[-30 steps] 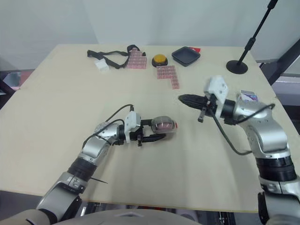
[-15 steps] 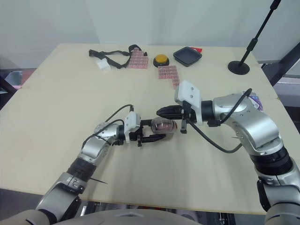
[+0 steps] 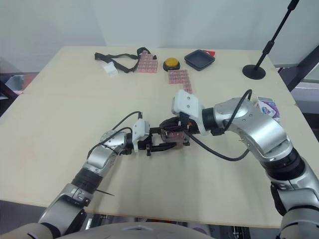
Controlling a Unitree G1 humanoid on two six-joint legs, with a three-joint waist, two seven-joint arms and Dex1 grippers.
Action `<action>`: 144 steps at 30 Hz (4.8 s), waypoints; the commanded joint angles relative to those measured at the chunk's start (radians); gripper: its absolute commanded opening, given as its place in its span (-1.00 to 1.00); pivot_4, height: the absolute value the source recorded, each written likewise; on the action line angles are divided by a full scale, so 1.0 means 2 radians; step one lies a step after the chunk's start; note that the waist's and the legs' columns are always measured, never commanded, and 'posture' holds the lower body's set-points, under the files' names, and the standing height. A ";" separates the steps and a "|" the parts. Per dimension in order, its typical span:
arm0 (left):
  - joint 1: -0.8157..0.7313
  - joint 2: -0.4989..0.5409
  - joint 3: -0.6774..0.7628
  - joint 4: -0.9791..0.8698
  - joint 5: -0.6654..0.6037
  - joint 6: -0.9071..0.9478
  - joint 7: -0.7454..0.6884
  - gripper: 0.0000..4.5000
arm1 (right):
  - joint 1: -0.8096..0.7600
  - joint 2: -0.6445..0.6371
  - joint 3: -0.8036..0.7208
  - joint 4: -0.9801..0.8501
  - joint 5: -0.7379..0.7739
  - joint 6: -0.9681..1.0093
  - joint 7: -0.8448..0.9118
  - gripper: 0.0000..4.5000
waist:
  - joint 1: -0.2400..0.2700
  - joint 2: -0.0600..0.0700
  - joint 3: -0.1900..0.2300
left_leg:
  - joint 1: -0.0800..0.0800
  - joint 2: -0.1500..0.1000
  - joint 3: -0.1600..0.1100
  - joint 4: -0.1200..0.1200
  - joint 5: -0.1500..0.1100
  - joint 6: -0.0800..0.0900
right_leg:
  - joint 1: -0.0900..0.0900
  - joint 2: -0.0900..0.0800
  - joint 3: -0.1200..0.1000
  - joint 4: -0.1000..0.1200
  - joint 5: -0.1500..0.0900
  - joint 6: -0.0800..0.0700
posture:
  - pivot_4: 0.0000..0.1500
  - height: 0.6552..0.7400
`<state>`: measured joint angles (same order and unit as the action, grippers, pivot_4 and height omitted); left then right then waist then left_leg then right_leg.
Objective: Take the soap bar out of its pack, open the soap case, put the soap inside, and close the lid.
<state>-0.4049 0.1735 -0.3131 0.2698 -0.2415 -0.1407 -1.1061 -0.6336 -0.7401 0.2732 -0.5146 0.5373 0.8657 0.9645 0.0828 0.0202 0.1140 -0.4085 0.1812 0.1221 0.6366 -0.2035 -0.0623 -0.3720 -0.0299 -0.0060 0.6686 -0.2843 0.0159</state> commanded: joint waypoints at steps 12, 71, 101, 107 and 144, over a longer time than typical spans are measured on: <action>-0.002 -0.002 0.005 -0.009 -0.002 -0.008 0.003 -0.08 | -0.027 -0.032 0.026 -0.019 -0.032 0.022 0.003 -0.95 | 0.000 0.000 0.000 | 0.000 0.000 0.000 0.000 0.000 0.000 | 0.000 0.000 0.000 0.000 0.000 0.000 | 1.00 1.00; 0.000 -0.010 0.002 -0.004 0.007 -0.009 0.010 -0.08 | -0.106 -0.038 0.090 -0.016 -0.046 0.085 0.022 -0.95 | 0.002 0.000 0.000 | 0.002 0.000 0.000 -0.001 0.000 0.000 | 0.002 0.000 0.000 0.000 0.000 0.000 | 1.00 1.00; 0.001 -0.009 0.002 -0.002 0.007 -0.007 0.008 -0.08 | -0.106 -0.102 0.066 -0.017 -0.043 0.088 0.073 -0.95 | 0.005 0.000 0.000 | 0.002 0.000 0.000 -0.001 0.000 0.000 | 0.002 0.000 0.000 0.000 0.000 0.000 | 1.00 1.00; 0.000 -0.009 0.002 -0.001 0.007 -0.008 0.008 -0.08 | -0.092 -0.113 0.053 -0.012 -0.043 0.078 0.082 -0.95 | 0.005 0.000 0.000 | 0.002 0.000 0.000 -0.001 0.000 0.000 | 0.002 0.000 0.000 0.000 0.000 0.000 | 1.00 1.00; 0.000 -0.003 0.001 0.001 0.010 -0.014 0.004 -0.08 | 0.031 -0.053 -0.051 0.120 -0.019 -0.137 0.157 0.99 | 0.001 0.000 0.000 | 0.001 0.000 0.000 0.000 0.000 0.000 | 0.002 0.000 0.000 0.000 0.000 0.000 | 1.00 1.00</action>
<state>-0.4035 0.1614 -0.3149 0.2799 -0.2241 -0.1610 -1.0988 -0.5671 -0.8486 0.1668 -0.2782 0.5151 0.6299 1.2593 0.0854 0.0199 0.1137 -0.4061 0.1814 0.1221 0.6361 -0.2038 -0.0619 -0.3681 -0.0298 -0.0064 0.6695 -0.2843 0.0158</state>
